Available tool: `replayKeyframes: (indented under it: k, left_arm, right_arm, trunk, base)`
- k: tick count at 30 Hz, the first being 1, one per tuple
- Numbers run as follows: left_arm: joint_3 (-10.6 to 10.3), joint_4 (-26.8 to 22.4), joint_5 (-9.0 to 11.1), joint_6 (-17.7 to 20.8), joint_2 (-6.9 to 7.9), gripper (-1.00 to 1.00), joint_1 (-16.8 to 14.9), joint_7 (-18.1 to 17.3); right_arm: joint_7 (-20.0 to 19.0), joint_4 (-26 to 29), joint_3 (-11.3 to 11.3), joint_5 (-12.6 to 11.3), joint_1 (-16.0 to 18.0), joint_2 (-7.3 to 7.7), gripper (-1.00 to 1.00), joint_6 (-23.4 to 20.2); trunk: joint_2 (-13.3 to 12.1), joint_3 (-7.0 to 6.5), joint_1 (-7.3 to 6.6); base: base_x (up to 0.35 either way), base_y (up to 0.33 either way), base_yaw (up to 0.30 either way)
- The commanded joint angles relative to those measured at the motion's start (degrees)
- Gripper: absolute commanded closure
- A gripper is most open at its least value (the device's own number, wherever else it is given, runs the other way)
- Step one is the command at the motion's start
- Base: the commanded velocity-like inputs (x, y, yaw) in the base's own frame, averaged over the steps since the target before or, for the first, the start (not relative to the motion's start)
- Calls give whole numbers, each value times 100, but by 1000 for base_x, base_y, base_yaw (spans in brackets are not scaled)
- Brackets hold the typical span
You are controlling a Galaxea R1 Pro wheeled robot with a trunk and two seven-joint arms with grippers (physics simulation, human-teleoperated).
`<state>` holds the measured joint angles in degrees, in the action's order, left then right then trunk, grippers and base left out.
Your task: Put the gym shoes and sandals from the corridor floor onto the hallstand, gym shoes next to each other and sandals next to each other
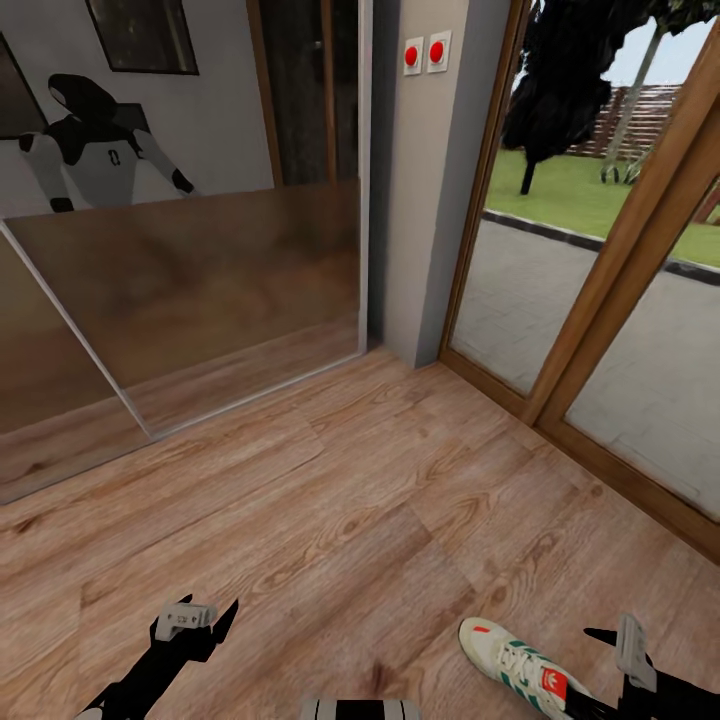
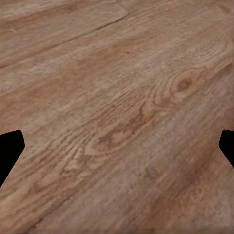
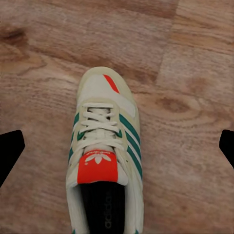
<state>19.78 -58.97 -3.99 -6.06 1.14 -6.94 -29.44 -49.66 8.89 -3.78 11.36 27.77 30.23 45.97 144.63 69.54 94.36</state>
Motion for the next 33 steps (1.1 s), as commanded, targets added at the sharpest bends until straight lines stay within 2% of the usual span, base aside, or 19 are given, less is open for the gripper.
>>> replayKeyframes:
  k: [1,33]
  left_arm:
    - [0,0,-1,0,0,-100,0,0]
    - [0,0,-1,0,3,-100,0,0]
  right_arm:
    - [0,0,0,1,0,-2,-100,0]
    - [8,-3,-8,6,0,-22,-100,127]
  trunk:
    - [0,0,0]
    - [0,0,0]
  base:
    - [-22,0,0]
    - [-5,0,0]
